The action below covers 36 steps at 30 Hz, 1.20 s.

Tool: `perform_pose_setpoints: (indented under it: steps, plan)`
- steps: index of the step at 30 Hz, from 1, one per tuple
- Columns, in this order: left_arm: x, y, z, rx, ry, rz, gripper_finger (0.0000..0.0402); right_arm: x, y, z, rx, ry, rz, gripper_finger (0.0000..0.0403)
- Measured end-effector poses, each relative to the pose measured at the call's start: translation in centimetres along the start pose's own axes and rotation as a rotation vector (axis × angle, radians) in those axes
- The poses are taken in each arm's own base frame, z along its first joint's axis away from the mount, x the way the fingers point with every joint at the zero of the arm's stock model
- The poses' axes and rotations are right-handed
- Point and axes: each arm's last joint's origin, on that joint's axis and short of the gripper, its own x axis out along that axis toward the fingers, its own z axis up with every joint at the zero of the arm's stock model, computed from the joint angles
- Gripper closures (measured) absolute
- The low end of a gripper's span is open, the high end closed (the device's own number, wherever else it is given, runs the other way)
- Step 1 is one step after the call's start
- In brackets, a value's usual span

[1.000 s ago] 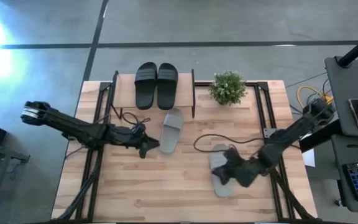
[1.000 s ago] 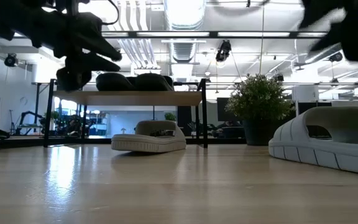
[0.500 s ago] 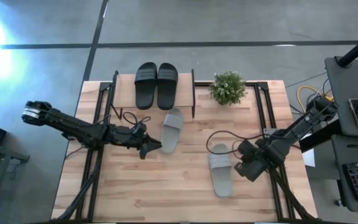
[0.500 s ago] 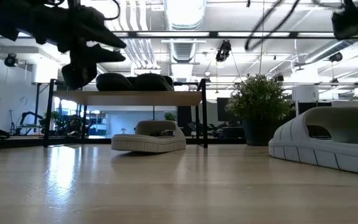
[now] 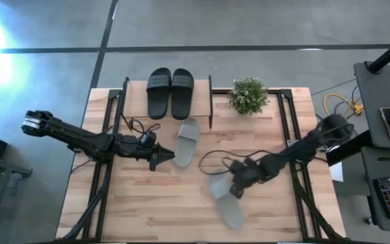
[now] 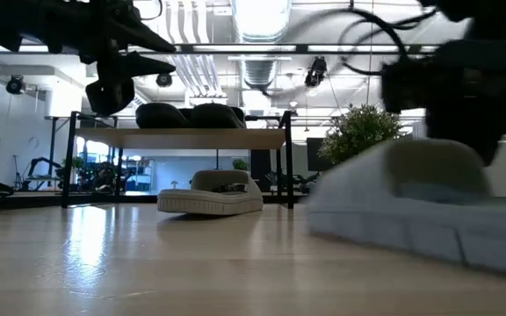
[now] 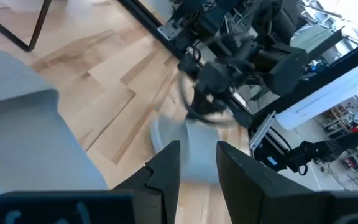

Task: Pick and place slides into the shelf
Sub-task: Put the left grey slipper under the shelf

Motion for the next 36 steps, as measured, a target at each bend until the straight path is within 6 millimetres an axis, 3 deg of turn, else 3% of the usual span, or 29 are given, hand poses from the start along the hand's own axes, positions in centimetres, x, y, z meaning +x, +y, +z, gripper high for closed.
perform_pose_setpoints:
  steps: [7, 14, 20, 24, 31, 36]
  plan:
    - [0.0, -0.2, 0.1, -0.005, 0.002, -0.012, 0.0313, 1.4, 1.7, 4.2, -0.006, -0.067, -0.018, 0.0394]
    - [0.5, -2.8, -0.5, -0.048, 0.170, -0.164, 0.0342, -0.5, 0.1, 3.3, 0.060, 0.009, -0.121, 0.0394]
    - [2.4, -4.7, -0.7, 0.056, 0.298, -0.066, 0.0375, -3.8, -1.5, 1.9, 0.222, -0.101, -0.089, 0.0394]
    - [4.3, -5.0, -1.2, 0.039, 0.336, -0.021, 0.0339, -6.0, -2.6, 0.7, 0.258, -0.143, -0.034, 0.0382]
    - [9.3, -5.8, -1.9, -0.023, 0.288, -0.010, 0.0222, -9.8, -3.5, -1.5, 0.202, -0.085, 0.184, 0.0335]
    - [13.6, -5.1, -3.0, -0.040, 0.380, -0.007, 0.0189, -12.2, -3.8, -2.7, 0.216, -0.158, 0.274, 0.0310]
